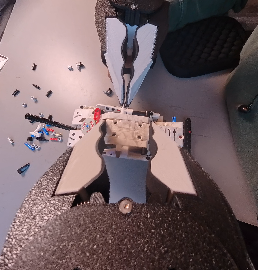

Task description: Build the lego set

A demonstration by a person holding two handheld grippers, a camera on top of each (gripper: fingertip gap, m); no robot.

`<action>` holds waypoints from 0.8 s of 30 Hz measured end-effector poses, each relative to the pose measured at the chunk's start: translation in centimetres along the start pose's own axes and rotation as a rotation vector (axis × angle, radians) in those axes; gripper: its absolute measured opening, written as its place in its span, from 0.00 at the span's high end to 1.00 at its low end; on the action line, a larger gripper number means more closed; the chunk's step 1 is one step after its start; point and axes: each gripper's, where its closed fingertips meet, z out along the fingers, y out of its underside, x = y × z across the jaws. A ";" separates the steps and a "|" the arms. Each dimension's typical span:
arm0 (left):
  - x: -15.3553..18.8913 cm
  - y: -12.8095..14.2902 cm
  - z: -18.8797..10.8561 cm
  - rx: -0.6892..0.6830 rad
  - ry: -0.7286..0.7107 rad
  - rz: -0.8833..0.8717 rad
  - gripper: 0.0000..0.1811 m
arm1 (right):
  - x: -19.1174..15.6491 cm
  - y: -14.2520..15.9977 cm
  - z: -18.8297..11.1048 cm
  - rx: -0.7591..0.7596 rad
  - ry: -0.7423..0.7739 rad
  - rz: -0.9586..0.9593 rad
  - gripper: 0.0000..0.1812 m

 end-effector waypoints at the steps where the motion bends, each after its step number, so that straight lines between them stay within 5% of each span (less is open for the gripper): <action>1: 0.0 0.0 0.0 0.000 -0.002 -0.001 0.69 | 0.0 0.0 0.0 0.002 -0.003 0.004 1.00; 6: -0.6 1.0 -1.0 -0.002 -0.031 -0.035 0.69 | 0.9 0.5 -2.3 -0.001 0.048 0.003 1.00; 13: -0.3 0.1 -0.2 0.007 -0.034 -0.028 0.69 | 0.9 -0.1 -0.1 -0.027 0.075 0.022 0.94; 24: -0.2 0.0 -0.1 0.027 -0.007 -0.008 0.69 | 0.1 -0.2 0.6 -0.065 -0.086 0.018 0.99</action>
